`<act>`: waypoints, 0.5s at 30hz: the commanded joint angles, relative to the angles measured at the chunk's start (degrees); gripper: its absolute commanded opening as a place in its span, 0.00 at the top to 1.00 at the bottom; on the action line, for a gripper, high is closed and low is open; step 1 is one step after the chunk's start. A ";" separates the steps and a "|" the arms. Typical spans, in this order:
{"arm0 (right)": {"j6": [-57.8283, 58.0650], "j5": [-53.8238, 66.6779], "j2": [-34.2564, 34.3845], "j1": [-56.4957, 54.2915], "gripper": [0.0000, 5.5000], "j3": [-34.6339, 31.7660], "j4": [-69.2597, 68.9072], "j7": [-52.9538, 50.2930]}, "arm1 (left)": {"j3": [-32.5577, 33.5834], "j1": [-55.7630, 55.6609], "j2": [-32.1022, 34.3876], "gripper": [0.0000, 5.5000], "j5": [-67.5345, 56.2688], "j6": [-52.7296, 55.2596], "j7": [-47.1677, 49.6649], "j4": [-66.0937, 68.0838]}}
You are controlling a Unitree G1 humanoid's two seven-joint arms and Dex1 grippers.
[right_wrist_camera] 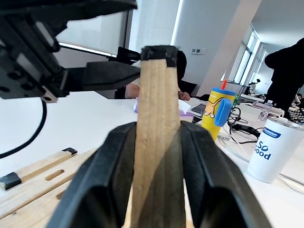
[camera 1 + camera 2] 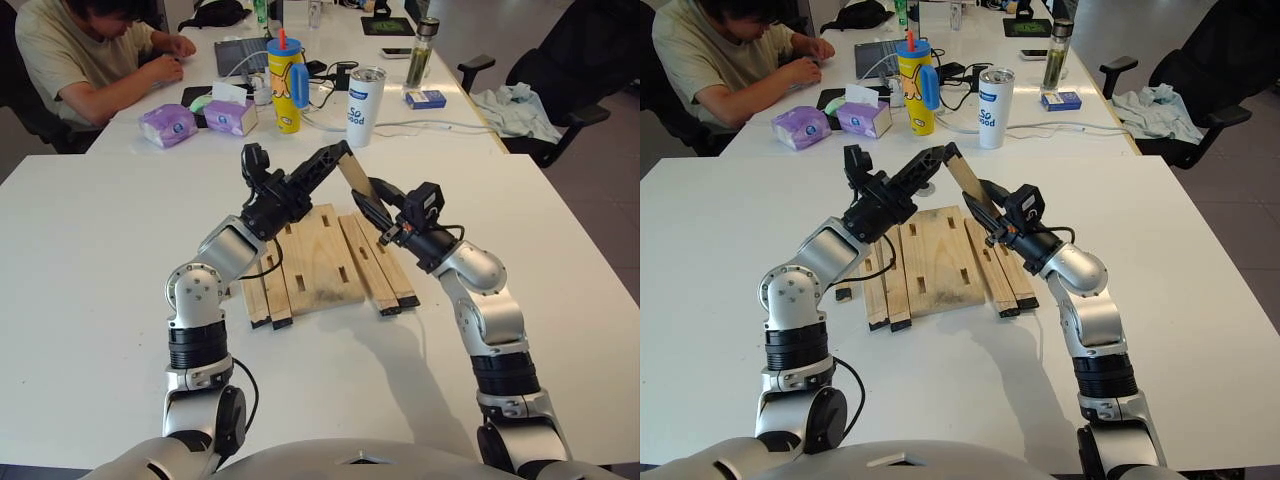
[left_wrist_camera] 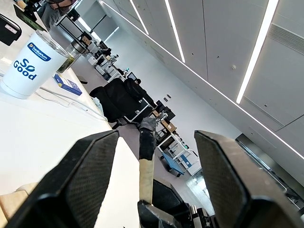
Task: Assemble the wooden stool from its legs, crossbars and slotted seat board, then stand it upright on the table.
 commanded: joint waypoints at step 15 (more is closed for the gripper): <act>-1.70 -0.61 -0.73 0.54 0.76 1.75 -2.87 0.41 | -0.34 -1.37 0.93 0.66 -0.09 -0.09 0.14 1.48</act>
